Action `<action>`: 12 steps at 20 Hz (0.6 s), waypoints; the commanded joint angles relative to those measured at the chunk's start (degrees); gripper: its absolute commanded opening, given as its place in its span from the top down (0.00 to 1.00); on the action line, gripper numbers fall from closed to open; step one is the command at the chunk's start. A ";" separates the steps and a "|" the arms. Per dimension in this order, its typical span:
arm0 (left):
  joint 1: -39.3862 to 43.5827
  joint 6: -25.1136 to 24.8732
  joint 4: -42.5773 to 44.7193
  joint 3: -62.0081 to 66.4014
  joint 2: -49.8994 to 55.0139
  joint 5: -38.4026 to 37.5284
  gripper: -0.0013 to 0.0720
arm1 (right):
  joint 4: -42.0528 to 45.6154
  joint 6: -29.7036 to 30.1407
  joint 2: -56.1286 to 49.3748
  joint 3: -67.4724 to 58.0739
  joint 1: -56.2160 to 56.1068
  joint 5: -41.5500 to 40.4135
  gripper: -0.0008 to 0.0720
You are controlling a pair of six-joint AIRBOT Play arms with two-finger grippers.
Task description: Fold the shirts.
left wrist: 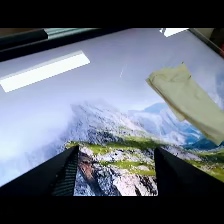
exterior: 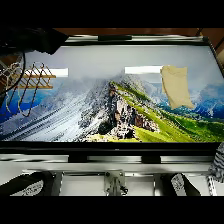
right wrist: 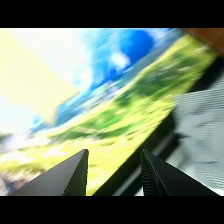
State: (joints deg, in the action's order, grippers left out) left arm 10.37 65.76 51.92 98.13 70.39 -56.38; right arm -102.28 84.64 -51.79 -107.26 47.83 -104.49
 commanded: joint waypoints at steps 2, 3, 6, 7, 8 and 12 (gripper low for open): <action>0.09 6.67 7.69 0.04 5.44 -9.99 0.24 | -15.06 -0.61 -7.72 6.43 -5.88 2.08 0.40; 0.15 9.70 10.97 0.04 7.69 -13.38 0.24 | -15.06 -0.63 -9.66 7.41 -9.46 4.55 0.40; 1.07 17.22 20.41 0.04 13.66 -20.74 0.25 | -13.49 -1.22 -15.85 9.07 -23.41 13.62 0.40; 2.12 19.52 26.10 0.07 15.34 -22.82 0.25 | -10.84 -2.19 -18.47 9.07 -29.55 15.87 0.40; 3.48 21.18 31.85 0.07 16.79 -25.24 0.25 | -7.72 -2.34 -21.03 9.07 -35.63 17.16 0.40; 7.58 22.45 40.00 0.07 19.34 -30.62 0.22 | 4.68 -2.05 -31.43 9.05 -54.31 19.06 0.37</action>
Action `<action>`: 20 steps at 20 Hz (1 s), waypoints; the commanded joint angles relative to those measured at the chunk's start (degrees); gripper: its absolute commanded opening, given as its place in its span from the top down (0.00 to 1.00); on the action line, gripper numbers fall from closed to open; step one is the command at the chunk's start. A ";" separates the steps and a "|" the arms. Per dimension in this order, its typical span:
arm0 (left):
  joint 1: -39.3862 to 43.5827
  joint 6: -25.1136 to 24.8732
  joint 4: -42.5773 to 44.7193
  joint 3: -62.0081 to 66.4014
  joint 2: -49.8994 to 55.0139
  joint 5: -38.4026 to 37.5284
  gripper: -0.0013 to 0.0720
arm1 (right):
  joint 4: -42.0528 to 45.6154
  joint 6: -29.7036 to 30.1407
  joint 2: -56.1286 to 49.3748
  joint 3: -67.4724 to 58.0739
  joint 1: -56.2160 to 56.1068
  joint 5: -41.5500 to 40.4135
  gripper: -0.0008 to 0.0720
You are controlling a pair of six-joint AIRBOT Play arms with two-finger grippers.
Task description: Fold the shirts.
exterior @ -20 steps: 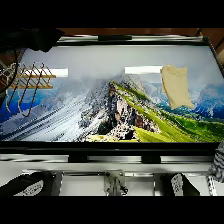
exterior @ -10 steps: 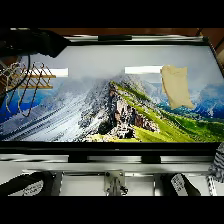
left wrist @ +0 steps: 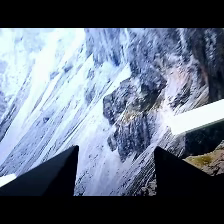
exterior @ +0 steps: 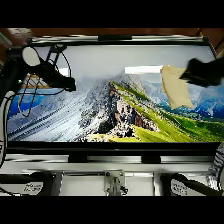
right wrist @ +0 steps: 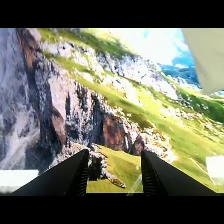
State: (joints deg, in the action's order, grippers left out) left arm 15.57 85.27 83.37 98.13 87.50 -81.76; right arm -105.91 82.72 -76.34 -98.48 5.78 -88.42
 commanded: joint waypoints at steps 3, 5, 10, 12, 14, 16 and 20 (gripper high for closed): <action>2.60 2.86 8.57 0.07 2.14 -4.33 0.21 | 8.79 -0.13 -11.67 0.28 -16.44 2.27 0.37; 2.23 2.89 8.57 0.07 2.19 -4.39 0.21 | 8.74 -0.13 -12.55 0.28 -17.90 2.95 0.37; 2.08 2.84 8.57 0.07 2.27 -4.02 0.21 | 8.17 -0.13 -12.48 0.26 -18.45 3.67 0.37; 1.79 2.84 8.57 0.07 2.36 -3.96 0.21 | 8.17 -0.13 -12.48 0.26 -18.45 3.69 0.37; 1.62 2.84 8.57 0.07 2.36 -3.98 0.21 | 8.17 -0.13 -12.48 0.26 -18.45 3.85 0.37; 1.51 2.84 8.57 0.07 2.36 -3.98 0.21 | 8.17 -0.13 -12.48 0.26 -18.45 3.85 0.37; 1.46 2.86 8.57 0.07 2.36 -3.96 0.21 | 8.17 -0.13 -12.48 0.26 -18.45 3.85 0.37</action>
